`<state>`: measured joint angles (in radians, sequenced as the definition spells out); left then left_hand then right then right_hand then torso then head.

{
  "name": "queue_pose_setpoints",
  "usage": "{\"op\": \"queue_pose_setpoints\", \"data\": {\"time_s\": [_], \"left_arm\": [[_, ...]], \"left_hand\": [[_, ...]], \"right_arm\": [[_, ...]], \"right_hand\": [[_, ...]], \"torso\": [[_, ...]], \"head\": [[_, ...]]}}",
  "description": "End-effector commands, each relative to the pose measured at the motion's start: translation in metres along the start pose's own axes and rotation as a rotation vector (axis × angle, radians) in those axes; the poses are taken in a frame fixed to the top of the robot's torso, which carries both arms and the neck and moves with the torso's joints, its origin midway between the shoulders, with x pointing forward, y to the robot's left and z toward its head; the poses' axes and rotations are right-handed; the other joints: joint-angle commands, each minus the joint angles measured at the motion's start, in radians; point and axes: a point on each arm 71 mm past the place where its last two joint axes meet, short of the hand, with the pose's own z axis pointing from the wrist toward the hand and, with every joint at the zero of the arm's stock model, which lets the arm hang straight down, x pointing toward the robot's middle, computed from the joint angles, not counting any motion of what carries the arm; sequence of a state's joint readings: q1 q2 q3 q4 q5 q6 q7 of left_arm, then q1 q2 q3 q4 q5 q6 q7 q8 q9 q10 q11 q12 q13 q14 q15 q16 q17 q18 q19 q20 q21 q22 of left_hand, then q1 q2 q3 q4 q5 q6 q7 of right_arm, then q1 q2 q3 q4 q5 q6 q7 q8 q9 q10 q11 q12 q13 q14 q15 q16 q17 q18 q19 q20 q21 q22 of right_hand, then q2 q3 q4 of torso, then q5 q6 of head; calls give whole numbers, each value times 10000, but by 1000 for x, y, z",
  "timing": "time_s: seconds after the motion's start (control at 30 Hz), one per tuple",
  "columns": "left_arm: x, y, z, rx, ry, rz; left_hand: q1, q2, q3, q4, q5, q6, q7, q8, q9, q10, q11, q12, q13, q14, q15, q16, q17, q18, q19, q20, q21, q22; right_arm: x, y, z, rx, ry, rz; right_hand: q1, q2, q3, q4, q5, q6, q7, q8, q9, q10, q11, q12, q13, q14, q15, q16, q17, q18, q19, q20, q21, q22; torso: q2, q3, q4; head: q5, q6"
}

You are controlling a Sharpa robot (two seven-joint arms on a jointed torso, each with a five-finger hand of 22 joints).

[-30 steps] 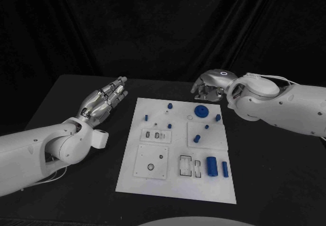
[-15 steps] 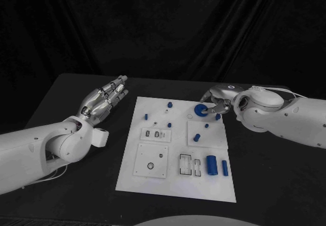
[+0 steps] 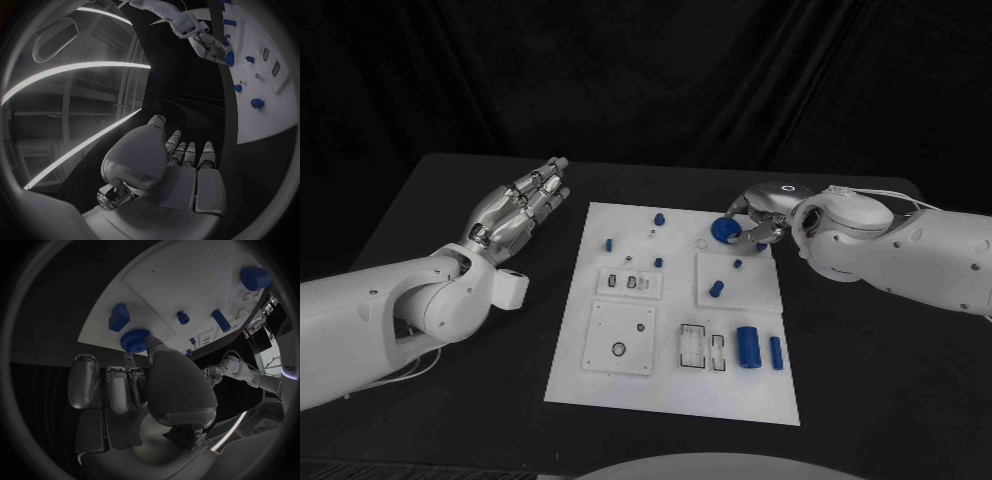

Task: Assemble the parts on the task board

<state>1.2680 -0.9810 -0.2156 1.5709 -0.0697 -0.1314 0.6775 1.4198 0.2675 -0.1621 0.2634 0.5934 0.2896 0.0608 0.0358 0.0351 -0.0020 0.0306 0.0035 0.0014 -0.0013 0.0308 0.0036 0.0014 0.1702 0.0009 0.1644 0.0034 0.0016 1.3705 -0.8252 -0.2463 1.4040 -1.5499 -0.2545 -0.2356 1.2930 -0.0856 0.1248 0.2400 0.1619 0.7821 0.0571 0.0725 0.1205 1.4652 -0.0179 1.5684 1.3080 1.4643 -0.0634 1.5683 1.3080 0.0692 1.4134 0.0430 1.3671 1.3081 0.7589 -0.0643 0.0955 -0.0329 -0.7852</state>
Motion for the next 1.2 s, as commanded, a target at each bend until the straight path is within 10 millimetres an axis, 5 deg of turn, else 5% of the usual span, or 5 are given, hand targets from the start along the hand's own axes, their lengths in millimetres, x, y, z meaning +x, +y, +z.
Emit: {"op": "queue_pose_setpoints", "data": {"time_s": [0.03, 0.4, 0.67, 1.07, 1.2], "left_arm": [[2, -3, 1, 277, 148, -95], [2, -2, 2, 223, 190, -122], [4, -1, 4, 172, 282, -178], [4, 0, 4, 136, 334, -210], [5, 0, 5, 132, 357, -225]], "left_hand": [[93, 18, 81, 6, 62, 11, 42, 37, 14, 20, 55, -35, -14, 13, 59, -36, -14, 107, -9, 90, -34, -16], [103, 12, 95, -6, 62, 4, 54, 36, 13, 20, 66, -35, -14, 13, 66, -36, -14, 107, -9, 97, -34, -16], [111, 13, 108, -15, 65, 7, 64, 36, 14, 20, 75, -35, -14, 13, 77, -36, -14, 108, -9, 104, -34, -16], [143, 25, 159, -48, 86, -12, 81, 31, 11, 20, 91, -35, -14, 13, 97, -36, -14, 107, -9, 123, -34, -16], [167, 29, 194, -76, 102, -18, 87, 29, 10, 20, 97, -35, -14, 13, 106, -36, -14, 107, -9, 132, -34, -16]], "right_arm": [[3, -2, 0, 204, -27, 13], [8, 0, 2, -100, 78, 12], [10, 3, 2, -422, 83, 26], [10, 4, 2, -692, 66, 34], [9, 6, 1, -859, -146, 82]], "right_hand": [[78, 103, 4, -80, 95, -2, 33, 44, 17, 1056, -20, 24, 2628, 1065, -78, 25, 2628, -96, 37, -12, 34, 843], [468, 304, 406, -529, 1727, 1185, 95, 733, 476, 1056, 24, 24, 2628, 1065, -48, 25, 2628, -41, -147, 15, -161, 826], [574, 422, 574, -820, 1874, 2294, 7, 1698, 1147, 1056, -34, 24, 2628, 1065, -105, 25, 2628, -18, -189, -26, -284, 821], [830, 429, 723, -1140, 1885, 2258, 38, 1921, 1453, 1056, -9, 24, 2628, 1065, -116, 25, 2628, -9, -210, -43, -377, 807], [938, 288, 775, -1327, 2418, 2296, 67, 2072, 1650, 1056, 33, 24, 2628, 1065, -112, 25, 2628, -56, -60, -44, -230, 951]], "torso": [[-4, -20, 12], [-27, -33, 7], [-30, -23, 12], [-32, -28, 5], [-32, -28, 10]], "head": [[7, -10], [25, -58], [20, -77], [51, -72], [55, -43]]}}
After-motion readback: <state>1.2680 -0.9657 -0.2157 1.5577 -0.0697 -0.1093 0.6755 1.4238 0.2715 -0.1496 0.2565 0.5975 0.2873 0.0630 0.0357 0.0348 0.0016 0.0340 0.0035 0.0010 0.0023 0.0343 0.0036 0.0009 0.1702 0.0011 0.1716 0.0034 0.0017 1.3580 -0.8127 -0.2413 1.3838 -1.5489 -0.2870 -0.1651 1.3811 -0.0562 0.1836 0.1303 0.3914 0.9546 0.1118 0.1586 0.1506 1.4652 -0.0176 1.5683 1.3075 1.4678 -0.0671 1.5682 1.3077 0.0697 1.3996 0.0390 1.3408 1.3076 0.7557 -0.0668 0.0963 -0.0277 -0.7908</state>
